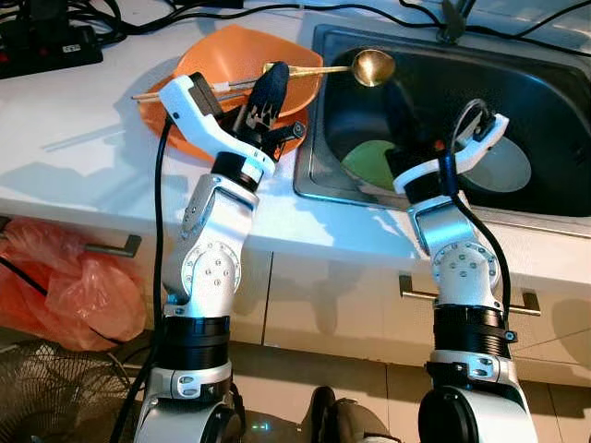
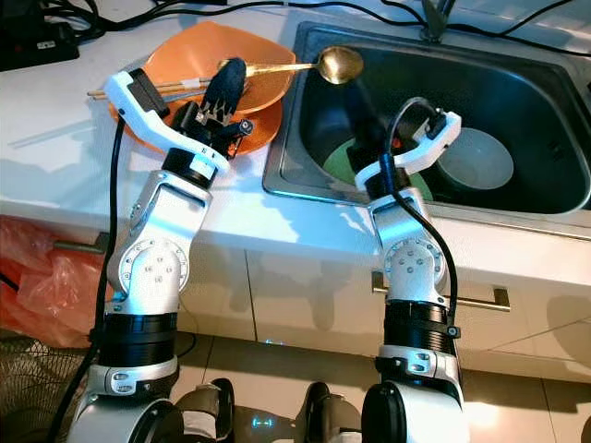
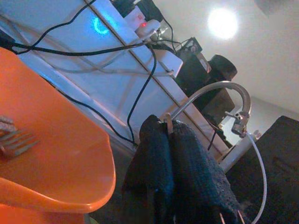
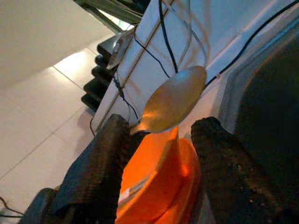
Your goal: Kitchen organization
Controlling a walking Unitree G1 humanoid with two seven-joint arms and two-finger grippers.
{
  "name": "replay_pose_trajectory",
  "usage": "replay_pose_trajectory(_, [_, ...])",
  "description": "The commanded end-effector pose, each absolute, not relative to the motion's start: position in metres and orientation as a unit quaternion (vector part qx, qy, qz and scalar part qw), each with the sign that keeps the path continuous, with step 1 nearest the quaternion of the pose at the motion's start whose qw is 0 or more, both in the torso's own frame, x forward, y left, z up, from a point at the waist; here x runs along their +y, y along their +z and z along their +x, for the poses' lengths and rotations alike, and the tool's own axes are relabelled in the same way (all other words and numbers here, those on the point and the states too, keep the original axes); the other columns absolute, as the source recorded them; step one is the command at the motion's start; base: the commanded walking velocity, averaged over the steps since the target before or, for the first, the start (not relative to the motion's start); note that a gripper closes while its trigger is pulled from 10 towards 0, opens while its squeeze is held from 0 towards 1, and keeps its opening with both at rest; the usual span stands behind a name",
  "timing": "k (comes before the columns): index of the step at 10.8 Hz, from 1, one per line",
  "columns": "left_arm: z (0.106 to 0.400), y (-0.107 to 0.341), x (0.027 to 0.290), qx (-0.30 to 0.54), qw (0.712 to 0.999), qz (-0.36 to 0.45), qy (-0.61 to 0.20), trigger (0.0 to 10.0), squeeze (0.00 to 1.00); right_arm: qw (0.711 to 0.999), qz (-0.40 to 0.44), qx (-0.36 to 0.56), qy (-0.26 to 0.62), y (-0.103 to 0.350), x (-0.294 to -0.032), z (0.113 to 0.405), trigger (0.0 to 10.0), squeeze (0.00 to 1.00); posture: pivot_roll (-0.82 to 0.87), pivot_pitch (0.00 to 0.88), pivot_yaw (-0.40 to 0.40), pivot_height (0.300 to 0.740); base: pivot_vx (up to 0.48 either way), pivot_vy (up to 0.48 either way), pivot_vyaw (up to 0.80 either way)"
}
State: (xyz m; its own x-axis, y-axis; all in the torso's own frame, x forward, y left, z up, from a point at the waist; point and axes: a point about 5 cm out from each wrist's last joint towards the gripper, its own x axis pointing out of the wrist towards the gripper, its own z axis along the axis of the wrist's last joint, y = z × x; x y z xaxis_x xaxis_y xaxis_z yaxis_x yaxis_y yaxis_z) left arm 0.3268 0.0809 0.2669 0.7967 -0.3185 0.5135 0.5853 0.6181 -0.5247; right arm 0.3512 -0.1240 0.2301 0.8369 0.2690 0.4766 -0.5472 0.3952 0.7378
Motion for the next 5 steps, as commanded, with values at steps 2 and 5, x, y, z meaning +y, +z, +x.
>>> replay_pose_trajectory(2, [0.3227, 0.2618, 0.063, -0.177, 0.866, -0.382, -0.271, 10.0, 0.0, 0.816, 0.497, -0.151, 0.252, 0.2357, -0.1278, 0.3478, 10.0, 1.0, 0.22, 0.199, -0.071, 0.74, 0.0, 0.0, 0.0])
replay_pose_trajectory(5, [0.32, 0.2651, 0.0569, -0.176, 0.856, -0.393, -0.287, 10.0, 0.0, 0.815, 0.501, -0.138, 0.256, 0.2317, -0.1246, 0.347, 10.0, 0.0, 0.22, 0.201, -0.071, 0.74, 0.0, 0.0, 0.0])
